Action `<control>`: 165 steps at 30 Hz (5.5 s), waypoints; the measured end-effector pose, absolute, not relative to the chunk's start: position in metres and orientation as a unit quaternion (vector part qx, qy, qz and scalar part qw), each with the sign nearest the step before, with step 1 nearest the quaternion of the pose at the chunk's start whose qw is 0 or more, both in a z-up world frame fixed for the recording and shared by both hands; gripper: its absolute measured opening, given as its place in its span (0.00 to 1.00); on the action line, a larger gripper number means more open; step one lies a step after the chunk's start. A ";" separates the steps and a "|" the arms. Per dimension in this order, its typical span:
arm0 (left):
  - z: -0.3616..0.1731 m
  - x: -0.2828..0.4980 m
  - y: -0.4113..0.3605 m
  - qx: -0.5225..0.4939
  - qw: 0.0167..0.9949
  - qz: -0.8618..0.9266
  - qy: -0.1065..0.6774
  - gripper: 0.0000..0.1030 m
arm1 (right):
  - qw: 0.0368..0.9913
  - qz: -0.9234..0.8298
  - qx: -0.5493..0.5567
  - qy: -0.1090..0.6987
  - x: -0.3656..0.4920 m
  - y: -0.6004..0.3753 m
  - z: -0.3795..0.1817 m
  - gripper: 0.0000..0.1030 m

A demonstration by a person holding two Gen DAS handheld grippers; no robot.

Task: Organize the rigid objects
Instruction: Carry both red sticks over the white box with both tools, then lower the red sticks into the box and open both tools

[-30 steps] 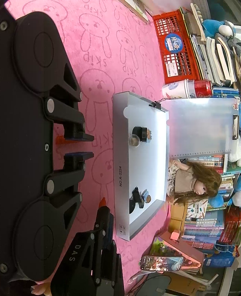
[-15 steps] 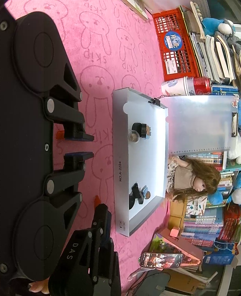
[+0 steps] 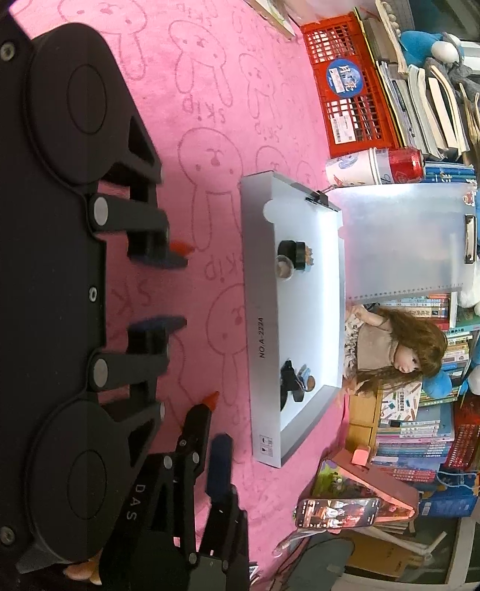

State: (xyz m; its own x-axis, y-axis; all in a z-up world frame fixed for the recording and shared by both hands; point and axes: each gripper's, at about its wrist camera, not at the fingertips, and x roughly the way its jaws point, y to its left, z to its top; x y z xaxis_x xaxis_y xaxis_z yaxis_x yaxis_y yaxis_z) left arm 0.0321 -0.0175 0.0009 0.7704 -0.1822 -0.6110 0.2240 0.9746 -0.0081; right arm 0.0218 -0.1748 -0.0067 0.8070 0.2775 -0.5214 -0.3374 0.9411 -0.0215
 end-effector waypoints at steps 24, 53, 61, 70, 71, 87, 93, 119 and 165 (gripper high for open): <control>0.006 0.017 0.000 0.032 0.958 -0.044 0.282 0.55 | 0.950 0.154 -0.053 0.267 0.024 -0.169 -0.016 0.50; 0.022 0.041 -0.022 0.010 0.951 -0.058 0.302 0.10 | 0.957 0.153 -0.026 0.246 0.024 -0.171 0.005 0.13; 0.037 0.065 -0.036 0.006 0.952 -0.070 0.298 0.10 | 0.960 0.135 -0.008 0.245 0.038 -0.178 0.015 0.13; 0.043 0.091 -0.042 -0.004 0.949 -0.075 0.306 0.10 | 0.963 0.115 0.006 0.244 0.055 -0.190 0.022 0.13; 0.043 0.094 -0.041 -0.007 0.948 -0.076 0.308 0.10 | 0.963 0.114 0.007 0.244 0.056 -0.191 0.022 0.13; 0.053 0.162 -0.047 -0.021 0.944 -0.074 0.320 0.10 | 0.960 0.087 0.062 0.259 0.108 -0.219 0.038 0.13; 0.052 0.196 -0.050 -0.027 0.944 -0.068 0.321 0.10 | 0.952 0.078 0.101 0.277 0.142 -0.229 0.039 0.13; 0.015 0.280 -0.060 -0.023 0.934 -0.051 0.353 0.10 | 0.915 0.060 0.190 0.351 0.235 -0.244 0.012 0.13; 0.039 0.230 -0.054 0.006 0.947 -0.048 0.317 0.44 | 0.949 0.046 0.119 0.288 0.189 -0.230 0.036 0.73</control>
State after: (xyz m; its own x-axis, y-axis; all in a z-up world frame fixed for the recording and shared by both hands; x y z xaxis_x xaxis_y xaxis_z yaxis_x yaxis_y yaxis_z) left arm 0.2295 -0.0540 0.0389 0.7944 -0.0878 -0.6010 0.0955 0.9952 -0.0192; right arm 0.1893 -0.2299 0.0365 0.8299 0.1555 -0.5357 -0.0182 0.9674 0.2527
